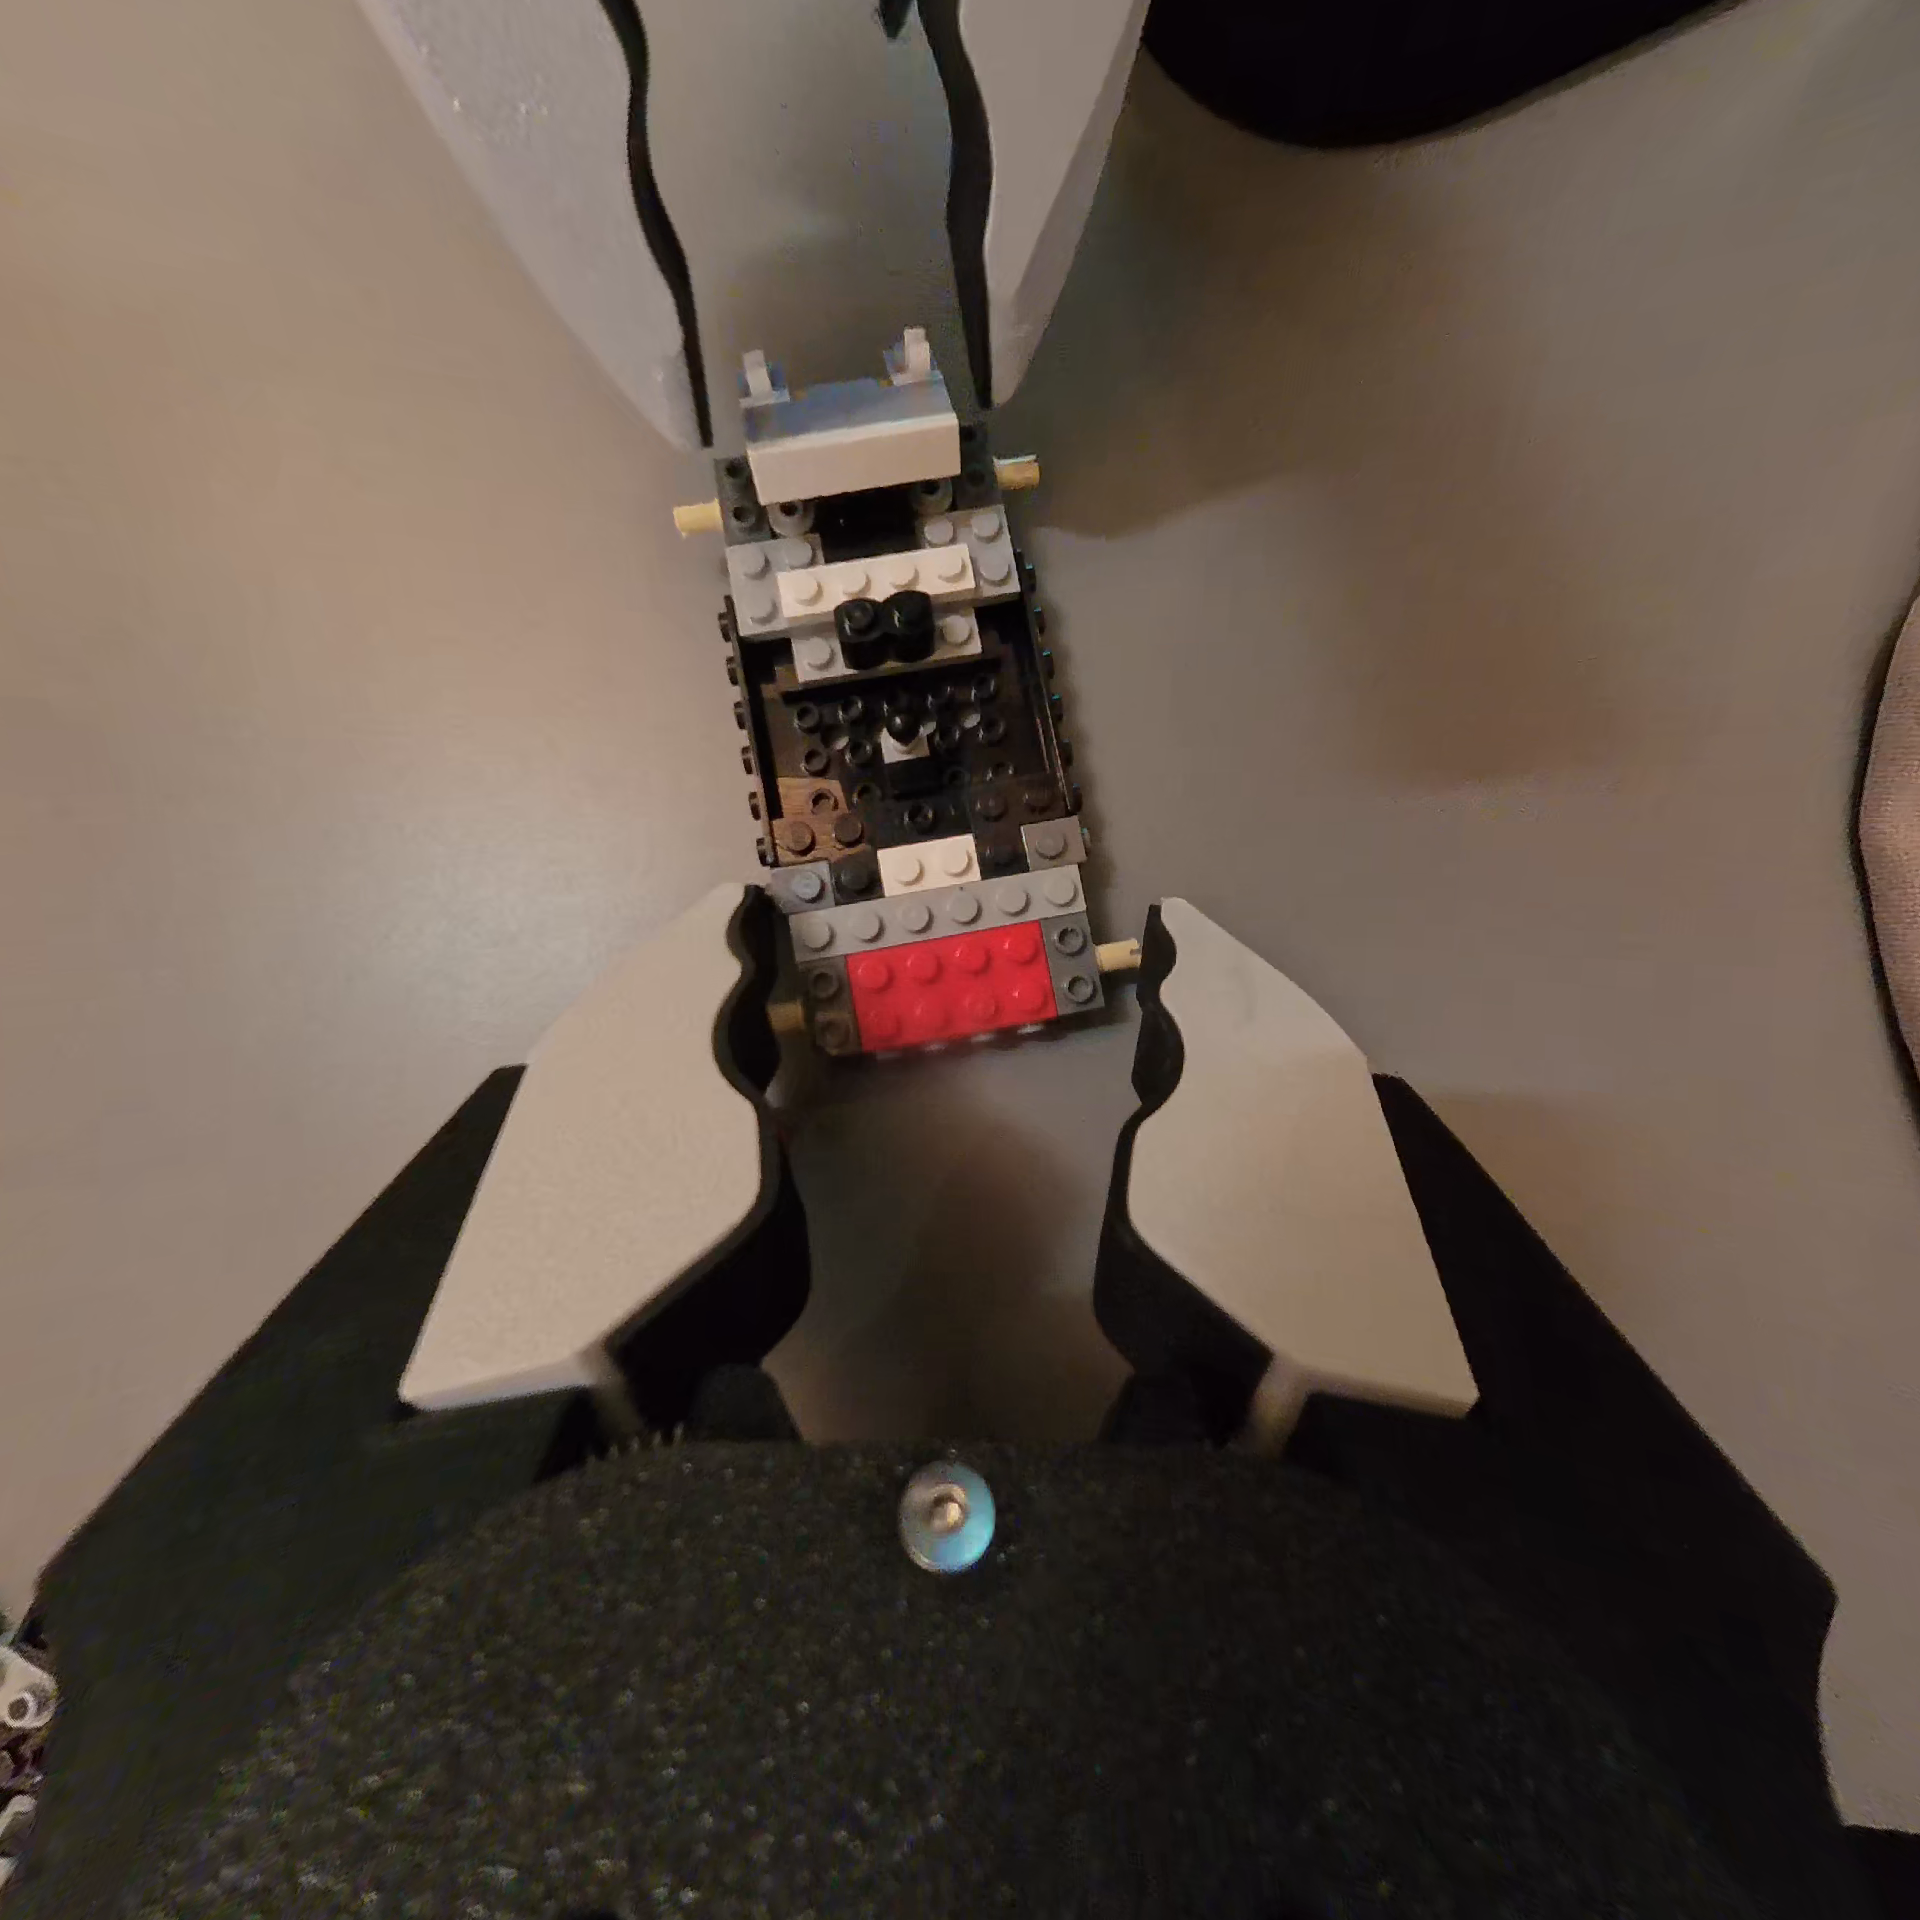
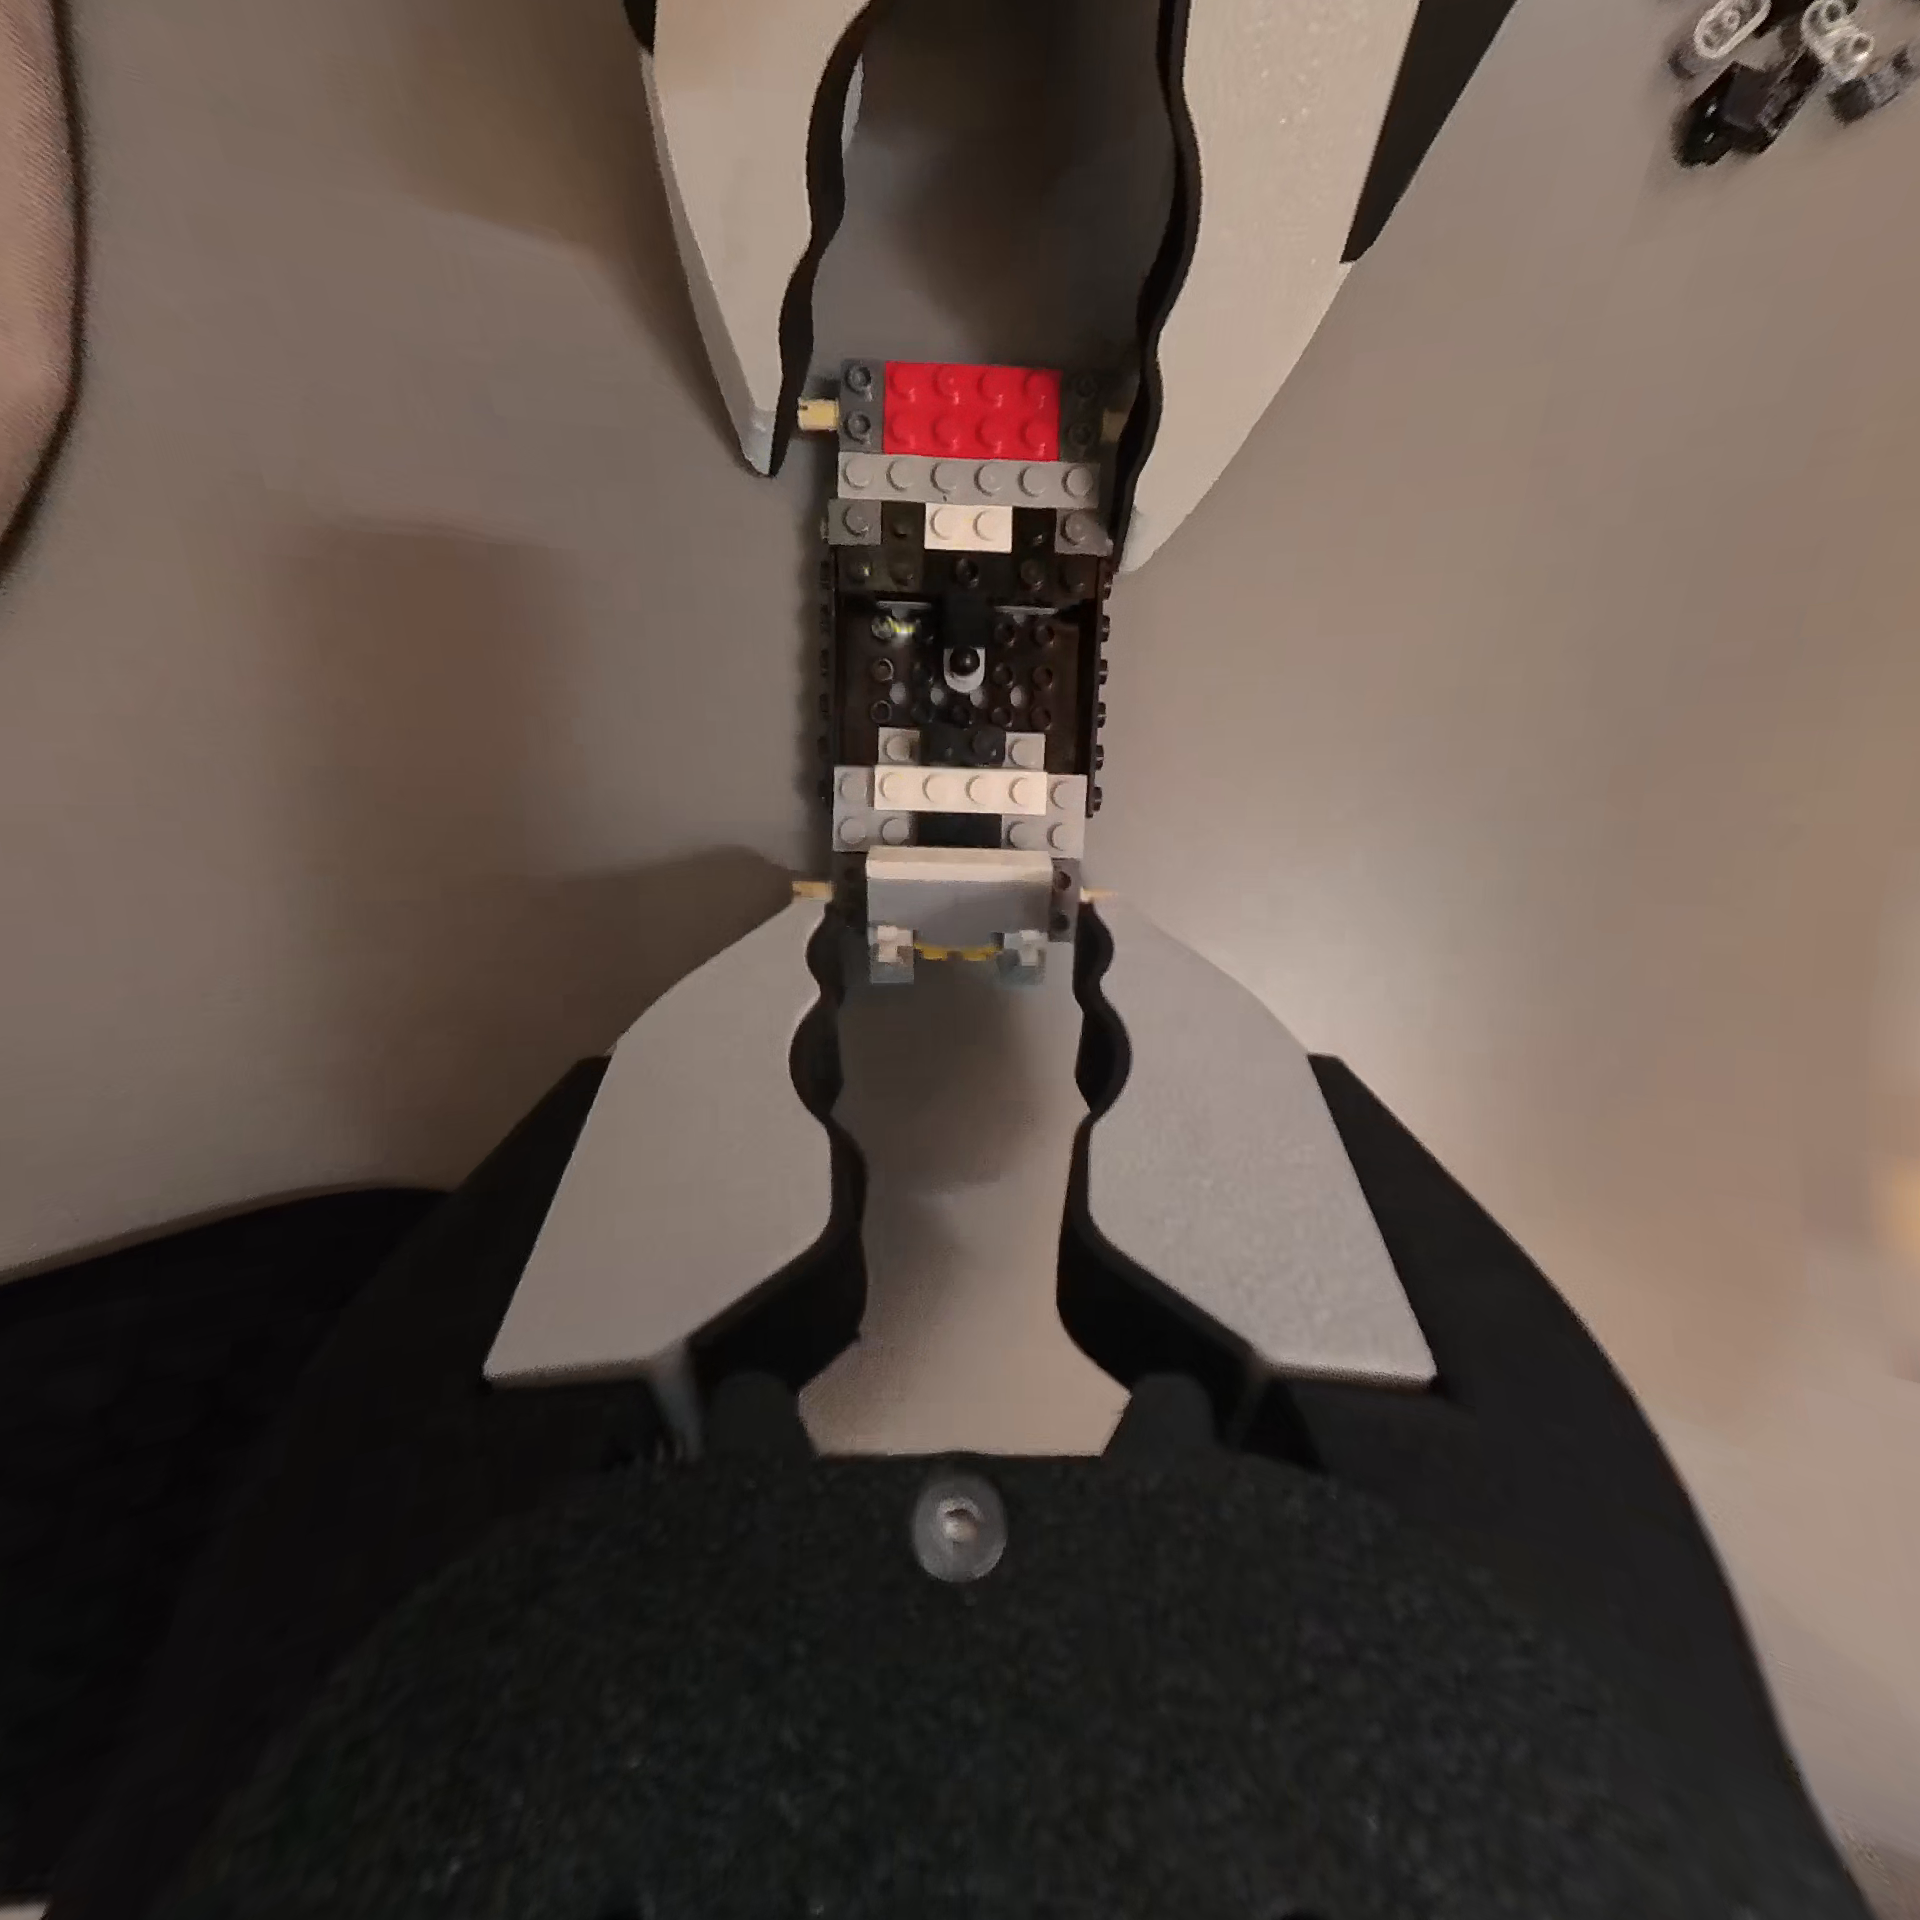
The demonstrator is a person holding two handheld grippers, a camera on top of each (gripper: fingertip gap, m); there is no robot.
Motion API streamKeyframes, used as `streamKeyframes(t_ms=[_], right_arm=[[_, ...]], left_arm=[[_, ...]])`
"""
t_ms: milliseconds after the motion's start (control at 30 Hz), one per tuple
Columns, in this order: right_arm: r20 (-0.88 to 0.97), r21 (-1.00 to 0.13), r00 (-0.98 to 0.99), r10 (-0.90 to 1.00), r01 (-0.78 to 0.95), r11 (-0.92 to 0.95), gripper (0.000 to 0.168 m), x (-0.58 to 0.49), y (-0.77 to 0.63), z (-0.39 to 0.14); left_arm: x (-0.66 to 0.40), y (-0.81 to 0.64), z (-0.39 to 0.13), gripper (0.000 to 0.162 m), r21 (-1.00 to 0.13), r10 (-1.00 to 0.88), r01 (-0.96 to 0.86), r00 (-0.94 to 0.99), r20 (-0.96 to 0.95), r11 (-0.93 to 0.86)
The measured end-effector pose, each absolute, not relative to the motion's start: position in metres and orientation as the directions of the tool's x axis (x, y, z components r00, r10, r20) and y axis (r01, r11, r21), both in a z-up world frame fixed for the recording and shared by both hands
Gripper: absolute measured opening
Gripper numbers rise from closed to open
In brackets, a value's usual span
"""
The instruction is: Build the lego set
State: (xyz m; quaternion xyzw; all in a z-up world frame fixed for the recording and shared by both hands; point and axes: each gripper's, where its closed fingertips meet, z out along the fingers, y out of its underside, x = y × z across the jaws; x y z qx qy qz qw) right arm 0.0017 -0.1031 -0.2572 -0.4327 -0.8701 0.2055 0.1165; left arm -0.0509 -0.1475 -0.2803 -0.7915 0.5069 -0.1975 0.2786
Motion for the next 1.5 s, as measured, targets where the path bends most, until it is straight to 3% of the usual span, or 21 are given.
streamKeyframes(t_ms=[33, 133, 800, 1333, 1500], right_arm=[[0.016, -0.487, -0.594, 0.804, 0.698, 0.525, 0.04, 0.001, -0.105, -0.257], [0.033, -0.518, -0.583, 0.812, 0.685, 0.513, 0.032, -0.001, -0.105, -0.258], [0.059, -0.41, -0.553, 0.831, 0.745, 0.525, 0.032, 0.01, -0.095, -0.247], [0.064, -0.081, -0.636, 0.769, 0.765, 0.639, 0.032, 0.003, -0.105, -0.258], [0.065, -0.096, -0.61, 0.789, 0.784, 0.614, 0.032, 0.001, -0.106, -0.259]], left_arm=[[-0.051, -0.147, -0.28, 0.066, -0.641, -0.913, -0.692, 0.408, 0.03, -0.331], [-0.051, -0.147, -0.28, 0.066, -0.643, -0.914, -0.692, 0.405, 0.03, -0.329], [-0.051, -0.146, -0.28, 0.066, -0.659, -0.927, -0.694, 0.374, 0.014, -0.289], [-0.051, -0.145, -0.28, 0.066, -0.671, -0.929, -0.684, 0.369, 0.02, -0.286], [-0.052, -0.146, -0.281, 0.066, -0.674, -0.929, -0.681, 0.369, 0.022, -0.286]])
